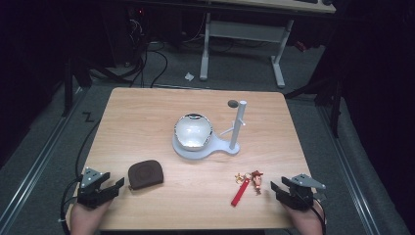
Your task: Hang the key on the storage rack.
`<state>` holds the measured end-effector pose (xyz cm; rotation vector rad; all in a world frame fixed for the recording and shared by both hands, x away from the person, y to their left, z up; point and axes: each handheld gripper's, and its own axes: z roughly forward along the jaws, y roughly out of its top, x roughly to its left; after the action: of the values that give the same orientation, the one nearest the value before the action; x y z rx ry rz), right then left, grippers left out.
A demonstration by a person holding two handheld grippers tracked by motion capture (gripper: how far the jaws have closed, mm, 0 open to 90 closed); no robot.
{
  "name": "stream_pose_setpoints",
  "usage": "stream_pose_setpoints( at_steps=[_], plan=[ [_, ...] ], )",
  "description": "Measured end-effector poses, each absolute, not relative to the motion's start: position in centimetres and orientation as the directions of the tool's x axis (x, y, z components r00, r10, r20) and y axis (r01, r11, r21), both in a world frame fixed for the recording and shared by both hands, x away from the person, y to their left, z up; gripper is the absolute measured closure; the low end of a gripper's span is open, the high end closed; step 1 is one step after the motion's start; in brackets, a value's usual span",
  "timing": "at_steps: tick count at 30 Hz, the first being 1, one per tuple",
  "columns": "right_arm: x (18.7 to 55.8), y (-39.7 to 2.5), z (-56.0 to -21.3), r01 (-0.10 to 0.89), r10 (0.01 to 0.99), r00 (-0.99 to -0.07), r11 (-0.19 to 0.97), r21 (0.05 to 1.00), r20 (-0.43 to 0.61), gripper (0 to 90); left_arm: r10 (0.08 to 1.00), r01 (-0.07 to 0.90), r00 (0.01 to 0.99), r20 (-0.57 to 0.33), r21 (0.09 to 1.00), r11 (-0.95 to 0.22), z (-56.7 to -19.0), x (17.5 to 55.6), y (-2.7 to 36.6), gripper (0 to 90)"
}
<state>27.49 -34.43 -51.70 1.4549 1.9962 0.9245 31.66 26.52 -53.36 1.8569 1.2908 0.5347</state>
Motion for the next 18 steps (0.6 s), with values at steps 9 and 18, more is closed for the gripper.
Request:
stream_pose_setpoints(
  at_steps=[9,18],
  plan=[
    [27.70,-34.13,-51.77,0.607,0.946,-0.323,0.215,0.765,-0.010,50.0,0.910,0.575,0.398,-0.114,0.804,-0.150,-53.48,31.55,26.68,38.0],
    [27.67,-33.95,-51.83,0.613,0.946,-0.323,0.212,0.761,-0.004,50.2,0.908,0.564,0.400,-0.126,0.814,-0.135,-53.30,31.44,26.76,37.8]
  ],
)
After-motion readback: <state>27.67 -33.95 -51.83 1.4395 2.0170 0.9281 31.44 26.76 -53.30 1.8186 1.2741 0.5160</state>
